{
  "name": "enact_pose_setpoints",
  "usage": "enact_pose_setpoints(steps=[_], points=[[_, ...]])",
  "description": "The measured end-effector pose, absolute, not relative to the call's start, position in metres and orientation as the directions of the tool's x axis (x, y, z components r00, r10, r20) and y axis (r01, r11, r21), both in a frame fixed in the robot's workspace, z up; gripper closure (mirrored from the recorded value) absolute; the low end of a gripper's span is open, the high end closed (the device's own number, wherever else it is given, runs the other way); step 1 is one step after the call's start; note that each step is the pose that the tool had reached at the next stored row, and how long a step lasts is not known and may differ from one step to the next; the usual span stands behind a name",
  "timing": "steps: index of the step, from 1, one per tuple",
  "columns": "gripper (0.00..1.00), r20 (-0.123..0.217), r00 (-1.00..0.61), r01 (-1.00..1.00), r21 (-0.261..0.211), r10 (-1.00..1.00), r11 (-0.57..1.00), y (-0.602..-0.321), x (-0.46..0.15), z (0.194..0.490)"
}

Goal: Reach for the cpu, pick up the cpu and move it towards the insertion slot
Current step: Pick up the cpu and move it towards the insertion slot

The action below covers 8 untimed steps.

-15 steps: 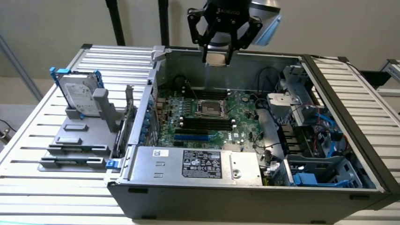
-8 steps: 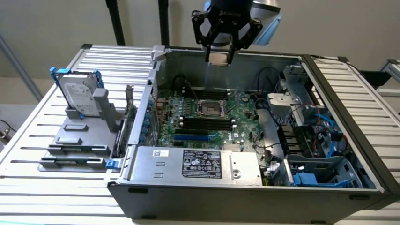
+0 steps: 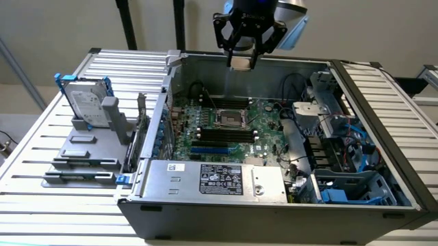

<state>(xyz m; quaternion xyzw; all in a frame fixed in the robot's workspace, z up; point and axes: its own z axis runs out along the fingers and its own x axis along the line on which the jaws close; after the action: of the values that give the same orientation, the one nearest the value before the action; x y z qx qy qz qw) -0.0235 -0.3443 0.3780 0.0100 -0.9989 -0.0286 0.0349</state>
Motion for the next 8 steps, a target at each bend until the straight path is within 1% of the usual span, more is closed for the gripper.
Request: enact_pose_setpoints(steps=[8], points=[[0.45, 0.069, -0.998, 0.004, 0.058, 0.0, 0.998, -0.34, -0.0216, 0.3742]])
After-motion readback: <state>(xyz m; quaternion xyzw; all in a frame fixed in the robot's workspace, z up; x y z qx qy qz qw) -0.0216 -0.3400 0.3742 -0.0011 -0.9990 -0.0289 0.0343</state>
